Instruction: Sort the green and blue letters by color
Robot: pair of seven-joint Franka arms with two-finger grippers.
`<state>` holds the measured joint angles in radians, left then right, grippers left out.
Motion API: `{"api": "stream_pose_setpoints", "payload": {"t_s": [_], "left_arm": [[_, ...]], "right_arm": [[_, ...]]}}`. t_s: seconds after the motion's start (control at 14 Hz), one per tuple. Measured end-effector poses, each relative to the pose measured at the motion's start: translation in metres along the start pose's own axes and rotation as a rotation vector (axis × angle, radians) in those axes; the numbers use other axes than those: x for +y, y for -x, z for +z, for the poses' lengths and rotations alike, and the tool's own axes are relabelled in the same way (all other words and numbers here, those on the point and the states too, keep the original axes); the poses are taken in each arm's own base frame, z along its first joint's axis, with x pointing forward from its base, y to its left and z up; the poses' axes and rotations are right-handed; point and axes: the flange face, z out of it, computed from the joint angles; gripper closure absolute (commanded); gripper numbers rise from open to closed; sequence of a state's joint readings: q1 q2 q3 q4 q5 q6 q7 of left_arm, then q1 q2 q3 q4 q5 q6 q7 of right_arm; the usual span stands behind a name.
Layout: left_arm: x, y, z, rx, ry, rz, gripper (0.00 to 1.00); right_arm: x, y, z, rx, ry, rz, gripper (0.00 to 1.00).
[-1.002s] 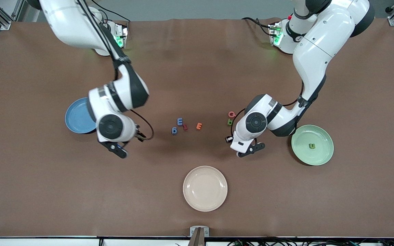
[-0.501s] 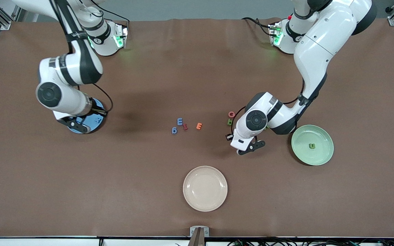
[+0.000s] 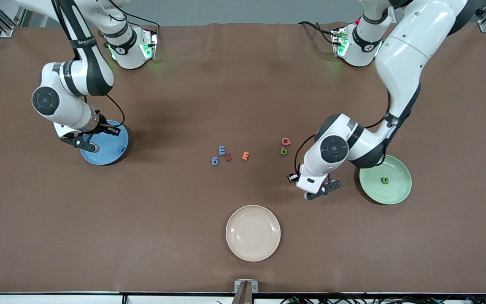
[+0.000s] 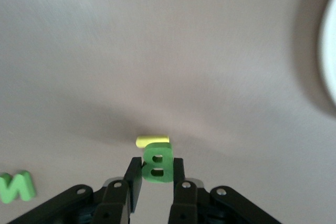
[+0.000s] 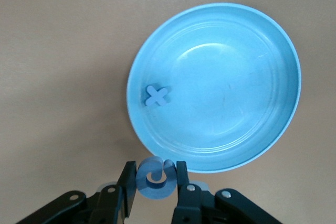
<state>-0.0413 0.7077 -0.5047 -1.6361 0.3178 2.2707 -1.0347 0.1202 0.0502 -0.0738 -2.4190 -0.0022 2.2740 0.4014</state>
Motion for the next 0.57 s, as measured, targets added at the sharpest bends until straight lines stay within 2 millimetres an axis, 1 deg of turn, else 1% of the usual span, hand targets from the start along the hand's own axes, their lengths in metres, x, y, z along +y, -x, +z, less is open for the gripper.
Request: {"api": "stream_pose_setpoints", "payload": {"t_s": [0.07,0.14,0.29,0.43,0.57], "left_arm": [[-0.005,-0.007,-0.009,0.012,0.004,0.005,0.98],[-0.012,-0.016,-0.015,0.019,0.004,0.013,0.98],[-0.032,-0.036,-0.017,0.021,0.001,0.035,0.99],[-0.06,-0.06,-0.017,0.019,-0.006,0.067,0.99],[-0.09,-0.081,-0.017,-0.001,-0.028,0.093,0.99]], "right_arm": [[0.004,-0.001,0.001,-0.002,-0.001,0.003,0.0],[0.006,-0.002,0.001,-0.002,-0.002,0.003,0.0],[0.007,-0.002,0.001,-0.001,-0.002,0.001,0.0],[0.006,-0.002,0.0,0.001,-0.003,-0.002,0.0],[0.0,-0.001,-0.002,0.007,-0.004,-0.003,0.0]]}}
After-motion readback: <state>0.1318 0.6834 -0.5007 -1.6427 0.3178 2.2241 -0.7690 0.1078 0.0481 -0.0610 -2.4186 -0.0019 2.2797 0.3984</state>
